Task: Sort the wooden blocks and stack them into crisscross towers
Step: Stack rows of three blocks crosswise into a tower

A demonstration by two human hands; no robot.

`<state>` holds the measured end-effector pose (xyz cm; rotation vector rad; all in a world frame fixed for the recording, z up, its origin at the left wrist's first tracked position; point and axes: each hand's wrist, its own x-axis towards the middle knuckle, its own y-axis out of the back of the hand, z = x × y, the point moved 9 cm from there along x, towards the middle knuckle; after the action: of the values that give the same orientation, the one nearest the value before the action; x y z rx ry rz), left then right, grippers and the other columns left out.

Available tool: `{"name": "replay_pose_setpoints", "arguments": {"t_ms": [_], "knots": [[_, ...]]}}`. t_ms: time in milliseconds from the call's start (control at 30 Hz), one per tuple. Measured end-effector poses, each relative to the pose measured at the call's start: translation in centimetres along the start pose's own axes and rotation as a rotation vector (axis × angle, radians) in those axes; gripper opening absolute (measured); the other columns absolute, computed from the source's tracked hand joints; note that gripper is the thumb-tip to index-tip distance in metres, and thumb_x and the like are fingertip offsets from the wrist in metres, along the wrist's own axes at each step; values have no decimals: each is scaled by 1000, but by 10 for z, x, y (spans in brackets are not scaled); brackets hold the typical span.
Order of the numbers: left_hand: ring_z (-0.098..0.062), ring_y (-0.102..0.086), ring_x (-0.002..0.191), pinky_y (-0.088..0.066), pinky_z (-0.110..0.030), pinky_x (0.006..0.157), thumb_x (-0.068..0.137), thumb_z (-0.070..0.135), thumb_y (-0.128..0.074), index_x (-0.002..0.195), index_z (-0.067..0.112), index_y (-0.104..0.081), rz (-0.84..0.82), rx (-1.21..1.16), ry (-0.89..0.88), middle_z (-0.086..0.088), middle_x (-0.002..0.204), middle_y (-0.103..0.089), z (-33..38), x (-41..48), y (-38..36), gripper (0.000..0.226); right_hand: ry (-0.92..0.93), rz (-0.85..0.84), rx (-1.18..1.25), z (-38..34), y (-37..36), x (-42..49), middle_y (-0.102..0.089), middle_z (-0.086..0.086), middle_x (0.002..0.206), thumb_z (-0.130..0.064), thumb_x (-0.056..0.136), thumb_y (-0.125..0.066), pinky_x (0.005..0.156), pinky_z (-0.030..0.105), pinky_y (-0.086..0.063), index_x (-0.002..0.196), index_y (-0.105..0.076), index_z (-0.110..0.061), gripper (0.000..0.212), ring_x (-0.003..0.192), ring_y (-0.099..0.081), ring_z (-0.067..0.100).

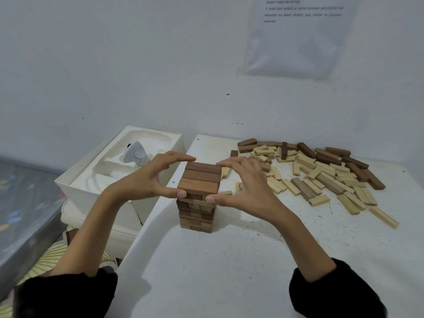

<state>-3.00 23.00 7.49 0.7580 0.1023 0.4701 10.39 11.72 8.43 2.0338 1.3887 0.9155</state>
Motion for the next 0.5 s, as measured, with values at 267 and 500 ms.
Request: {"name": "replay_pose_setpoints", "arguments": {"t_ms": [267, 500], "knots": [[-5, -38, 131, -35, -29, 104, 67, 73, -61, 124, 46, -53, 182, 74, -83, 19, 134, -46, 45, -5, 20, 63, 11, 52, 98, -1, 30, -12, -38, -20, 124, -66, 57, -64, 96, 22, -21, 128, -46, -42, 77, 120, -24, 0], [0, -48, 118, -41, -27, 100, 74, 58, -56, 114, 34, -60, 314, 54, -163, 18, 119, -55, 112, 10, 8, 46, 34, 164, 131, 9, 78, -37, -46, -16, 121, -59, 73, -65, 79, -8, -19, 118, -53, -41, 50, 118, -33, 2]]}}
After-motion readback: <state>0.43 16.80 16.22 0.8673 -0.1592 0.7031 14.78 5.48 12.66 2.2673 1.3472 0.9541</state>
